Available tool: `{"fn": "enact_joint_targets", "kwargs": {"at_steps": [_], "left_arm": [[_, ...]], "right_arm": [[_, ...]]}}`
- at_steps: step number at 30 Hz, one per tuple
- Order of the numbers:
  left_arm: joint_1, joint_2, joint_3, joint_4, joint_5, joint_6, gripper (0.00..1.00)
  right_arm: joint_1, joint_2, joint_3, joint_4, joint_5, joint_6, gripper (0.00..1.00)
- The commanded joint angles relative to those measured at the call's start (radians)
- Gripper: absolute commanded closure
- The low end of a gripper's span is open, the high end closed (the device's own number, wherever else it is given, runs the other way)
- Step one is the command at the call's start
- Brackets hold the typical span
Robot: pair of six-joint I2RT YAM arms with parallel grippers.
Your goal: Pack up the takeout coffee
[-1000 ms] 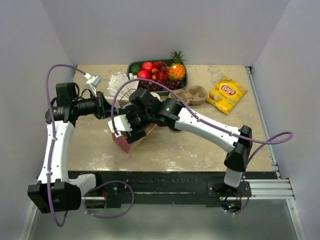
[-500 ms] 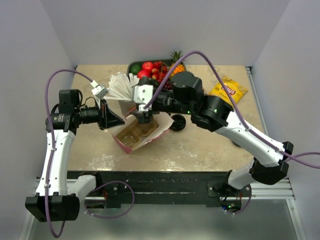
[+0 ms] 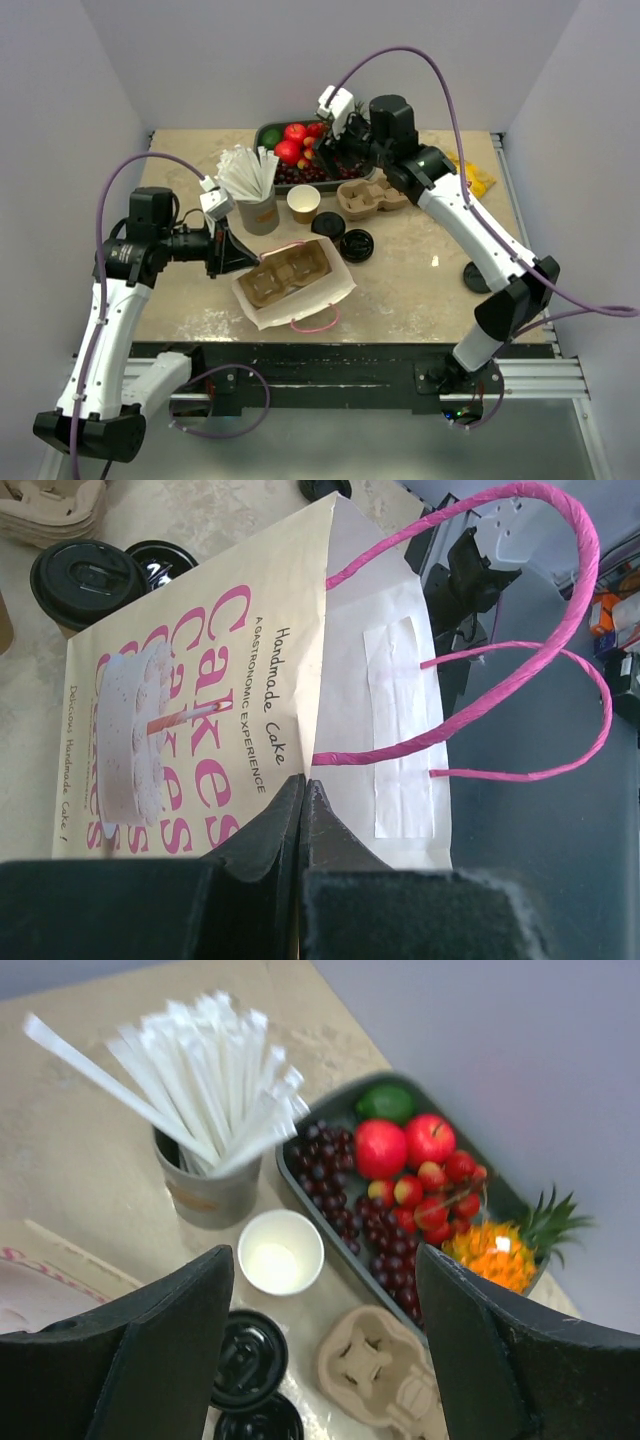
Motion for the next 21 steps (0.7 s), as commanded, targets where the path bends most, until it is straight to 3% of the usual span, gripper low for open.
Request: {"fn": "enact_joint_targets", "kwargs": {"at_steps": [1,8,12,21], "left_arm": [[-0.02,-0.019,-0.009,-0.005,-0.025,0.03,1.0],[-0.018,0.054,0.138,-0.094,-0.105,0.019,1.0],[-0.003,0.138,0.258,-0.195,-0.151,0.065,1.0],[0.054,0.253,0.341,-0.276,-0.27,0.14,1.0]], "right_arm": [[-0.116,0.022,-0.047,-0.015,-0.17,0.014,0.25],[-0.159,0.224,0.087,-0.247,-0.356,-0.285,0.2],[-0.156,0.313,0.161,-0.375,-0.417,-0.357,0.19],[-0.151,0.346,0.101,-0.387,-0.447,-0.433,0.18]]}}
